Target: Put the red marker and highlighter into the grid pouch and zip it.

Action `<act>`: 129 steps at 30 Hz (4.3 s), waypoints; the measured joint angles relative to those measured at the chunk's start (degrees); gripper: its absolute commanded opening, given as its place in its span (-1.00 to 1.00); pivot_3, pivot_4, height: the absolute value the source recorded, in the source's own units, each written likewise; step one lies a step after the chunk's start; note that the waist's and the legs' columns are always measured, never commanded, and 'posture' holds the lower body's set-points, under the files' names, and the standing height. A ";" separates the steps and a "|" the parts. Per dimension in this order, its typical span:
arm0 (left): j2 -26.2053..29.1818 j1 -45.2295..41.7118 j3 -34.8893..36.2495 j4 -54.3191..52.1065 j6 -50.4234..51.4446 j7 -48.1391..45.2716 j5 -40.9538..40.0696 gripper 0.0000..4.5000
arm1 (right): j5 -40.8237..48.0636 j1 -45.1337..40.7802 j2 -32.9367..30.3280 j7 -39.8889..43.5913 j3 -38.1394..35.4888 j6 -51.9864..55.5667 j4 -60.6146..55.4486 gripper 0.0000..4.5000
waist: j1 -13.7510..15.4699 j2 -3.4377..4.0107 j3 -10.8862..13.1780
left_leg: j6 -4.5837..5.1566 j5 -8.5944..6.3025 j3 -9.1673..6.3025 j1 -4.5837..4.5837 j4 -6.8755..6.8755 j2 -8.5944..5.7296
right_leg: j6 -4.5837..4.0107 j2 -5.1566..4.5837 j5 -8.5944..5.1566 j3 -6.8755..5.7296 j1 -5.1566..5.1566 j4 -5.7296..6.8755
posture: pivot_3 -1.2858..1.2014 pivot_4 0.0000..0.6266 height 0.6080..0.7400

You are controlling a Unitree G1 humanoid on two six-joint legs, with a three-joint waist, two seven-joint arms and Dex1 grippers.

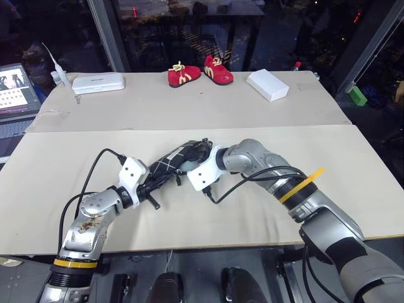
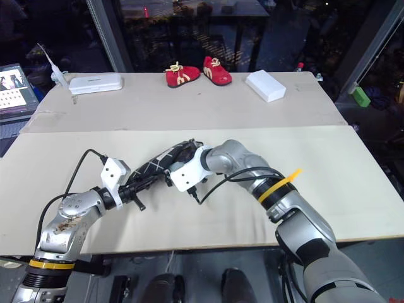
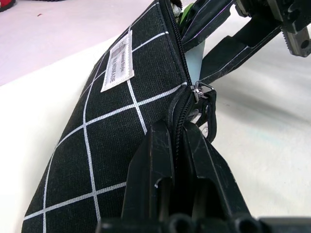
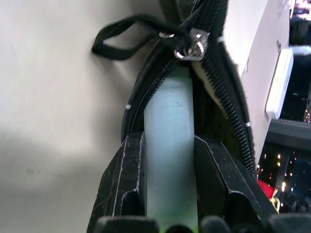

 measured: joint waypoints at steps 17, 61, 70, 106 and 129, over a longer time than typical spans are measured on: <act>-0.12 -0.61 0.05 0.50 -0.02 0.69 -0.05 -1.00 | -6.35 1.20 -1.22 3.49 -0.43 9.15 -7.50 -0.56 | 0.13 0.00 0.00 | 0.00 0.00 0.01 -0.01 0.00 -0.02 | 0.00 0.00 0.00 -0.01 0.00 -0.02 | 0.03 -0.52 1.00; -0.34 -0.13 1.48 -0.10 0.27 0.69 -0.23 -1.00 | 1.98 2.01 3.18 2.29 -2.32 10.42 -7.52 -0.56 | 0.05 -0.01 0.00 | 0.00 0.00 0.04 0.03 0.01 -0.02 | 0.00 0.00 0.00 0.00 0.03 0.00 | 0.03 -0.52 1.00; -0.03 0.00 1.96 -0.09 0.35 0.58 -0.24 -1.00 | -2.64 -1.88 4.94 -8.62 1.08 -0.90 2.68 -0.56 | 0.00 -0.01 0.00 | -0.01 0.01 0.05 0.01 0.01 -0.01 | 0.00 0.00 0.00 0.00 0.01 -0.01 | 0.03 -0.52 1.00; -0.26 -0.51 1.53 2.14 -0.40 -0.75 -0.17 -1.00 | 49.29 19.84 -7.48 19.79 -18.89 43.13 -23.88 0.44 | 0.01 -0.02 0.00 | 0.05 -0.03 -0.07 0.11 0.01 0.05 | -0.06 -0.03 -0.02 0.06 0.08 0.08 | 0.03 -0.52 1.00; -1.14 -2.02 1.63 -0.15 2.56 1.62 -1.67 -1.00 | 43.68 10.27 16.69 -2.61 -14.71 57.38 -10.51 0.10 | 0.18 -0.01 0.00 | 0.04 -0.02 -0.11 -0.04 0.02 -0.02 | -0.03 -0.02 -0.02 -0.05 0.05 -0.02 | 0.03 -0.52 1.00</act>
